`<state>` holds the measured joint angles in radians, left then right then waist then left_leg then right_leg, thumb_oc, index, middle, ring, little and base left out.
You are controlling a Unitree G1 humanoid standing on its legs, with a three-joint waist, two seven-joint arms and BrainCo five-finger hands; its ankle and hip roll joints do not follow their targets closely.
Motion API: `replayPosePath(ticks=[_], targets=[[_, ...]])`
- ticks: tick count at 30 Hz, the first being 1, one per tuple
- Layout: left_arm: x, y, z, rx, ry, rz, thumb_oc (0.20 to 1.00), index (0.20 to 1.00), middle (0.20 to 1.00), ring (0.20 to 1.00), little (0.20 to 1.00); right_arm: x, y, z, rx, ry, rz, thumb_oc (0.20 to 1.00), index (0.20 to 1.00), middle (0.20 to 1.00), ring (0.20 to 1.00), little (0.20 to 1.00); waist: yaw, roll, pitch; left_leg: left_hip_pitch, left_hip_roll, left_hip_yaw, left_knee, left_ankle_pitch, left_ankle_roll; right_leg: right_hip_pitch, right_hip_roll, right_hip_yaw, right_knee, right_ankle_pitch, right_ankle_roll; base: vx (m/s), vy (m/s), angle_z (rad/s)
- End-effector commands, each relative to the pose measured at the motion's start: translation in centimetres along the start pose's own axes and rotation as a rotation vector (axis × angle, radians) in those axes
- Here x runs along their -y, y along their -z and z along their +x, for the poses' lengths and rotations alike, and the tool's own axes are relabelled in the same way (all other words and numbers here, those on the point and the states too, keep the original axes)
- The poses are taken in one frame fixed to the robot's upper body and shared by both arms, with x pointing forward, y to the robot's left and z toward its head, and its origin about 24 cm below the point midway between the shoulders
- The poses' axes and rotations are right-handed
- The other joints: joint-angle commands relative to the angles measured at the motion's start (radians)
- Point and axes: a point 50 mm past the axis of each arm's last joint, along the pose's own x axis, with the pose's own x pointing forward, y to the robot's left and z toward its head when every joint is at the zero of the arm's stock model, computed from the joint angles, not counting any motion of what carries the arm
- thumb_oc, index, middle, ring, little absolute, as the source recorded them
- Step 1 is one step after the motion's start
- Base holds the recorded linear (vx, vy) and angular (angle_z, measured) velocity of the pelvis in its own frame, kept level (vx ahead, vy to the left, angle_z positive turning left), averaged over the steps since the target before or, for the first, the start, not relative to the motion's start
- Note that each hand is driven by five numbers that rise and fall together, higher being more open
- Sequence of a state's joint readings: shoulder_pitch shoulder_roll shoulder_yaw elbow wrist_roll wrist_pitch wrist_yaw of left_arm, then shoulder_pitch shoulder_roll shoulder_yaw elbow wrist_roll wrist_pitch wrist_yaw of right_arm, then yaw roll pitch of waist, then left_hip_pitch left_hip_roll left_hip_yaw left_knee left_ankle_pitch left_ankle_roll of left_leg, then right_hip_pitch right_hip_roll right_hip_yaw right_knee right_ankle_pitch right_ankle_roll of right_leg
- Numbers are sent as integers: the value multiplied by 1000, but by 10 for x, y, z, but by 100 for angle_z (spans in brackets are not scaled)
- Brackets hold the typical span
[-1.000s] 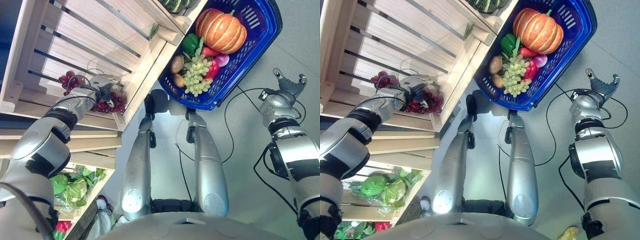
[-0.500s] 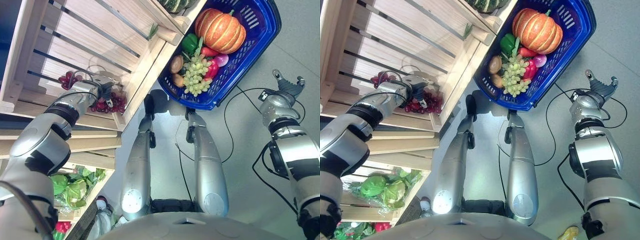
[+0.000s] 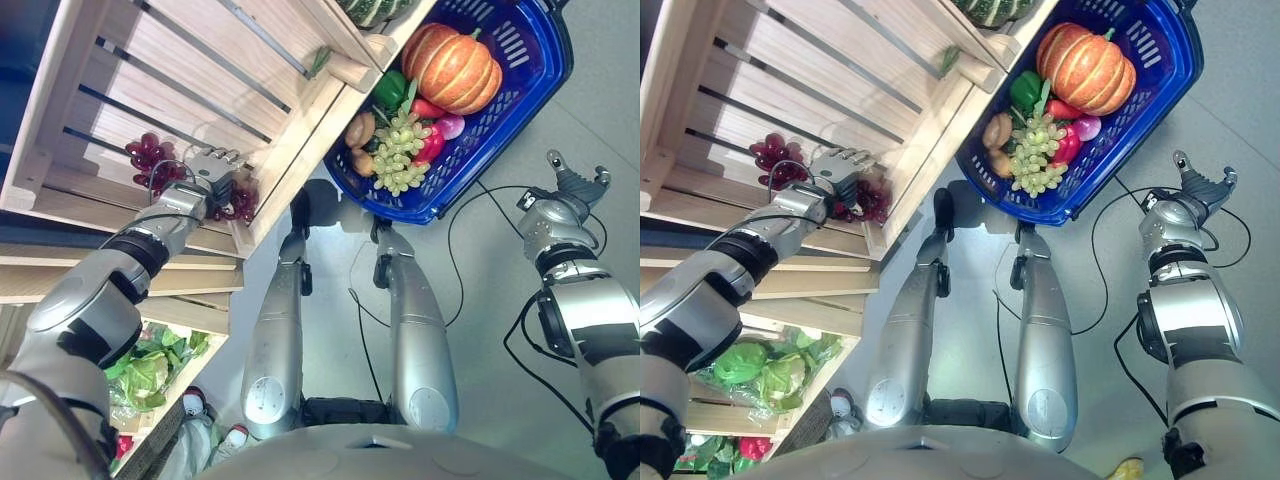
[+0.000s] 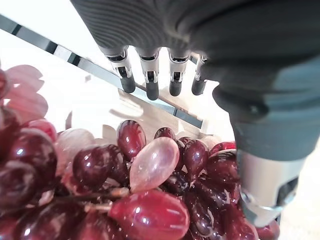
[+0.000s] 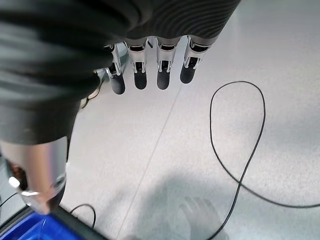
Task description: Pick up fruits and vegetables into the basket
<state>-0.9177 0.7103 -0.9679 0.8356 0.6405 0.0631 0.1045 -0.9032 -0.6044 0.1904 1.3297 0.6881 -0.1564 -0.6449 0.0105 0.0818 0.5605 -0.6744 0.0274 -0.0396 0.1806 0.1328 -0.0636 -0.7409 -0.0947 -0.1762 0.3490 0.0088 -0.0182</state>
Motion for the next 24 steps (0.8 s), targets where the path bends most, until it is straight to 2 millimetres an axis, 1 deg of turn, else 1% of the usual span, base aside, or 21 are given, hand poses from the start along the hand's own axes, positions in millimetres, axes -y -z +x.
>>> replayPosePath(ticks=[1, 2, 3, 4, 5, 6, 7, 10, 14, 15, 16, 20, 24], targets=[[19, 9, -8, -62, 40, 20, 1000, 1000, 1000, 1000, 1000, 20, 14, 5, -23, 76, 39, 1000, 1000, 1000, 1000, 1000, 25, -22, -40, 22, -73, 30, 48, -101, 26, 79, 16, -3, -80, 33, 117, 11, -53, 4], [19, 7, -9, -54, 42, 17, 1000, 1000, 1000, 1000, 1000, 21, 15, 5, -26, 77, 37, 1000, 1000, 1000, 1000, 1000, 26, -22, -40, 27, -74, 29, 51, -110, 26, 84, 17, -3, -76, 26, 118, -24, -31, 4], [17, 5, -8, -47, 39, 16, 1000, 1000, 1000, 1000, 1000, 21, 14, 6, -27, 79, 43, 1000, 1000, 1000, 1000, 1000, 26, -23, -40, 20, -75, 28, 48, -100, 27, 78, 16, -6, -81, 35, 118, 13, -41, 4], [17, 4, -8, -41, 42, 22, 1000, 1000, 1000, 1000, 1000, 22, 16, 6, -31, 80, 41, 1000, 1000, 1000, 1000, 1000, 28, -22, -40, 27, -74, 28, 50, -110, 27, 84, 16, -6, -76, 26, 119, -18, -29, 4], [16, 4, -8, -42, 38, 26, 1000, 1000, 1000, 1000, 1000, 21, 15, 6, -30, 80, 44, 1000, 1000, 1000, 1000, 1000, 28, -22, -40, 22, -75, 27, 48, -102, 28, 79, 16, -7, -79, 34, 118, 20, -26, 6], [16, 2, -8, -37, 42, 31, 1000, 1000, 1000, 1000, 1000, 22, 17, 6, -33, 81, 42, 1000, 1000, 1000, 1000, 1000, 28, -22, -40, 29, -76, 26, 50, -110, 28, 85, 17, -6, -75, 27, 120, -21, -38, 9], [11, 2, -8, -33, 46, 39, 1000, 1000, 1000, 1000, 1000, 22, 18, 5, -35, 80, 48, 1000, 1000, 1000, 1000, 1000, 29, -23, -40, 24, -77, 25, 45, -101, 29, 81, 16, -8, -81, 37, 120, -5, -43, 9], [9, 2, -8, -34, 52, 51, 1000, 1000, 1000, 1000, 1000, 21, 17, 5, -39, 81, 52, 1000, 1000, 1000, 1000, 1000, 30, -24, -40, 25, -78, 25, 45, -101, 29, 81, 15, -11, -81, 40, 122, -12, -27, 9], [8, 2, -9, -38, 53, 48, 1000, 1000, 1000, 1000, 1000, 23, 19, 6, -40, 86, 54, 1000, 1000, 1000, 1000, 1000, 31, -22, -40, 25, -80, 25, 47, -103, 29, 82, 13, -12, -82, 41, 124, -1, -7, 2], [9, 2, -9, -36, 56, 51, 1000, 1000, 1000, 1000, 1000, 25, 21, 6, -44, 88, 52, 1000, 1000, 1000, 1000, 1000, 33, -21, -40, 32, -80, 25, 51, -113, 29, 89, 13, -11, -77, 32, 126, 0, 0, 0], [6, 3, -9, -40, 48, 53, 1000, 1000, 1000, 1000, 1000, 24, 20, 6, -43, 87, 57, 1000, 1000, 1000, 1000, 1000, 33, -22, -40, 24, -81, 24, 49, -103, 30, 82, 13, -13, -80, 42, 125, 0, 0, 0], [0, 2, -10, -39, 17, 55, 1000, 1000, 1000, 1000, 1000, 24, 21, 6, -46, 91, 59, 1000, 1000, 1000, 1000, 1000, 36, -20, -40, 26, -82, 23, 49, -104, 30, 86, 11, -14, -81, 40, 126, 0, 0, 0], [-6, -5, -10, -6, 1, 36, 1000, 1000, 1000, 1000, 1000, 27, 24, 6, -49, 95, 63, 1000, 1000, 1000, 1000, 1000, 41, -17, -40, 27, -86, 20, 50, -105, 31, 90, 9, -19, -80, 40, 127, 0, 0, 0]])
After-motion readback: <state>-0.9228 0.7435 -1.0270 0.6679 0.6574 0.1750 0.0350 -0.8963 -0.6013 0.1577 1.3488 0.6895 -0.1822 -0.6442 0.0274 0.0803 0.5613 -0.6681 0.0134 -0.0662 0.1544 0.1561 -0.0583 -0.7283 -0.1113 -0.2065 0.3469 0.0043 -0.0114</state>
